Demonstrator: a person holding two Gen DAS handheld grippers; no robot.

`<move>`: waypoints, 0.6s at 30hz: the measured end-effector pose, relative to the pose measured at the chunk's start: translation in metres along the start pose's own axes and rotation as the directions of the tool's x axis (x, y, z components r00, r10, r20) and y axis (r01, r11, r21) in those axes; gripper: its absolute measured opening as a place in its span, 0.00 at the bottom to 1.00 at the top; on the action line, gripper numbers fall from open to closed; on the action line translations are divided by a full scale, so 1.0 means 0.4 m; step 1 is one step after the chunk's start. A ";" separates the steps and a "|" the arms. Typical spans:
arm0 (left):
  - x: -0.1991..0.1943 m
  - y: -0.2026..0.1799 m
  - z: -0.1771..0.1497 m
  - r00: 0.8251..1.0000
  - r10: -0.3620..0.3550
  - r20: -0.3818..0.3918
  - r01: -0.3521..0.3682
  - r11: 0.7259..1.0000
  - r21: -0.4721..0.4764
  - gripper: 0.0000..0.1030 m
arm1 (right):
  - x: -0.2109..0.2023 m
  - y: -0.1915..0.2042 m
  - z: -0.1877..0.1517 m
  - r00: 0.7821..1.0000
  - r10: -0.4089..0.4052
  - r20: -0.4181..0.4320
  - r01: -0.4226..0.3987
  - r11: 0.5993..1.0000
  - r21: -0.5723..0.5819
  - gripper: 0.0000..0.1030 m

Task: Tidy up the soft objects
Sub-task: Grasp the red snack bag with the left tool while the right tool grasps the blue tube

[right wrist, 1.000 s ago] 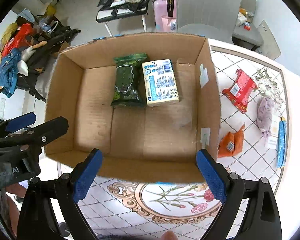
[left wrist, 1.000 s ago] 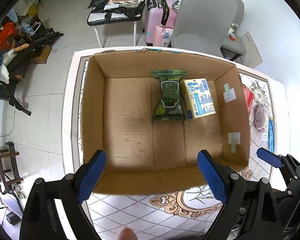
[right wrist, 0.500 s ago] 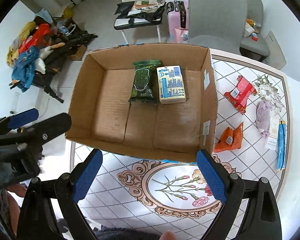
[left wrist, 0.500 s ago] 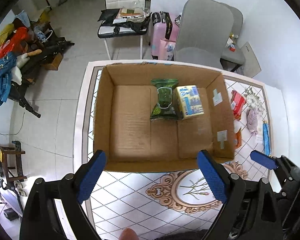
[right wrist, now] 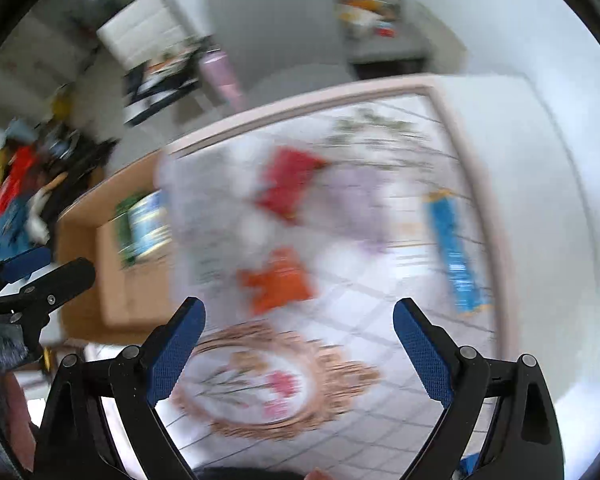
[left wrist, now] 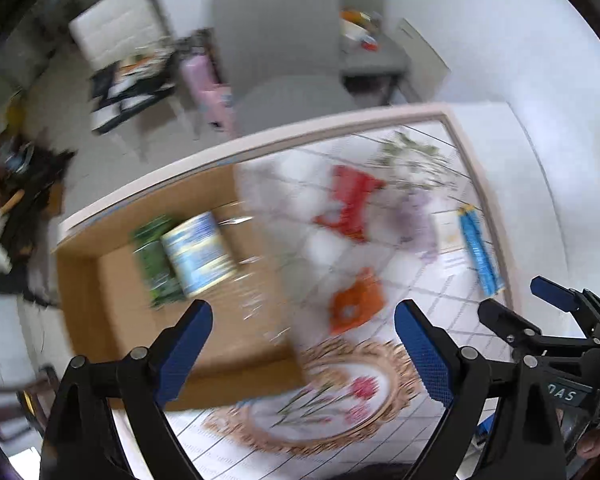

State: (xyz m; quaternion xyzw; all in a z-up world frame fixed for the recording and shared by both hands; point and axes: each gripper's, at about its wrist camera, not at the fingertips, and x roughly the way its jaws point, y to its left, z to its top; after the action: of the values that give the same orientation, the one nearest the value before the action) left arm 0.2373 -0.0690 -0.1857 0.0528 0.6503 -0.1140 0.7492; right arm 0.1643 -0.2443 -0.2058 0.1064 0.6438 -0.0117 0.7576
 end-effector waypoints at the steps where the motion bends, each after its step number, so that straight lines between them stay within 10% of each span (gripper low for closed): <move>1: 0.038 -0.032 0.033 1.000 0.006 -0.020 -0.005 1.000 0.024 0.91 | 0.017 -0.031 0.014 1.000 -0.003 -0.017 0.003 1.000 0.013 0.94; 13: 0.506 -0.148 0.242 0.941 0.129 -0.311 -0.090 0.986 0.138 0.87 | 0.340 -0.324 0.127 0.968 -0.083 -0.236 0.118 0.983 0.137 0.94; 18: 0.601 -0.155 0.252 0.917 0.176 -0.358 -0.120 0.977 0.175 0.87 | 0.441 -0.365 0.126 0.943 -0.076 -0.325 0.127 0.982 0.140 0.75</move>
State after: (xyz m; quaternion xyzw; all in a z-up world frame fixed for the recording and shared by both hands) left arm 0.3504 -0.1764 -0.4034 0.1783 0.7639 -0.0932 0.6132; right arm 0.2208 -0.3749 -0.3922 0.1334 0.7591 -0.0845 0.6315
